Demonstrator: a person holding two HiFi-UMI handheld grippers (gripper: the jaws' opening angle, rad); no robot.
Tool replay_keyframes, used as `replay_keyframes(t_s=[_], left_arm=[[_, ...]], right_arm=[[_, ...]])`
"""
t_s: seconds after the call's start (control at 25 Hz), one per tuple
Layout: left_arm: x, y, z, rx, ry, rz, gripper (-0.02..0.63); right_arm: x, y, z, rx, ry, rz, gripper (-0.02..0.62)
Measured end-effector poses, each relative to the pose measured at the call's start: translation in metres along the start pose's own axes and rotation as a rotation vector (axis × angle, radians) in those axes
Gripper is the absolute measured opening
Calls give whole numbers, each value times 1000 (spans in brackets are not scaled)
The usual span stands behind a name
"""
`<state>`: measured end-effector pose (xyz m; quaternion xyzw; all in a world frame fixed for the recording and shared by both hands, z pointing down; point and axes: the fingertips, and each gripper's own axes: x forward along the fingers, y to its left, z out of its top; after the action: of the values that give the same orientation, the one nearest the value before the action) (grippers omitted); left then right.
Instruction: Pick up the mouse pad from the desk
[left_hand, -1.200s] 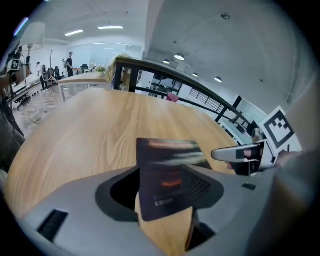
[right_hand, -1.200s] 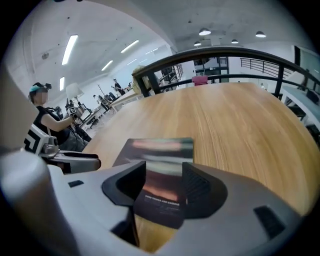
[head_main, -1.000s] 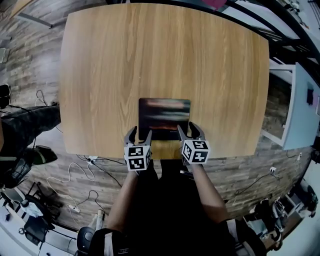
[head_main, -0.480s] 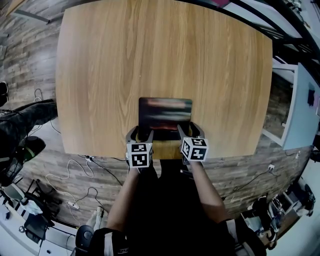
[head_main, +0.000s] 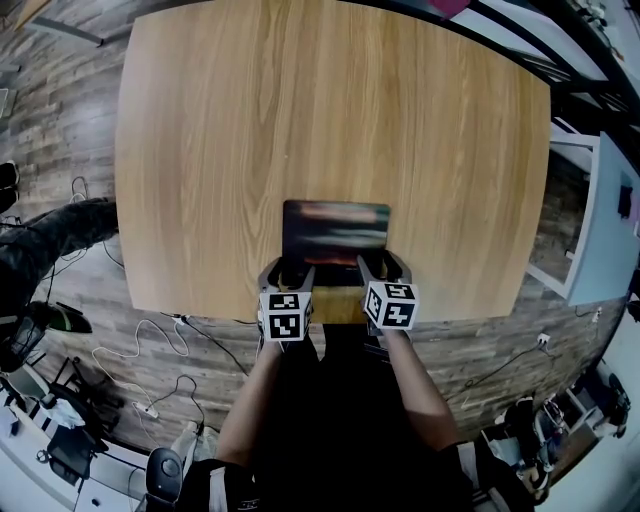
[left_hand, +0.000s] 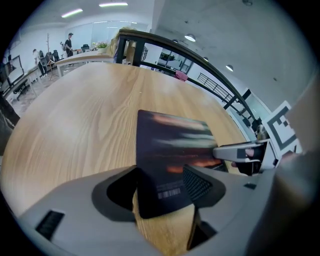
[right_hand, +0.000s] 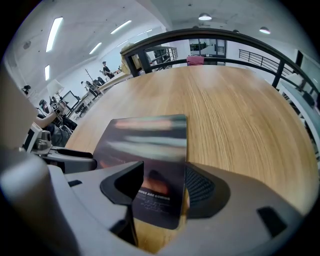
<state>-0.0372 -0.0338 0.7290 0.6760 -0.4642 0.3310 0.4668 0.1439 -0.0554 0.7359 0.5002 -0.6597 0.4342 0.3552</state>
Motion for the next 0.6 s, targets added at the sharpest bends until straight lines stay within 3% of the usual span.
replay_keyframes(t_s=[0.32, 0.6], left_arm=[[5, -12, -2, 16, -2, -51, 280], [6, -13, -5, 32, 26, -21, 279]], right_arm=[[3, 12, -4, -20, 25, 34, 239], [2, 19, -5, -1, 26, 69, 239]])
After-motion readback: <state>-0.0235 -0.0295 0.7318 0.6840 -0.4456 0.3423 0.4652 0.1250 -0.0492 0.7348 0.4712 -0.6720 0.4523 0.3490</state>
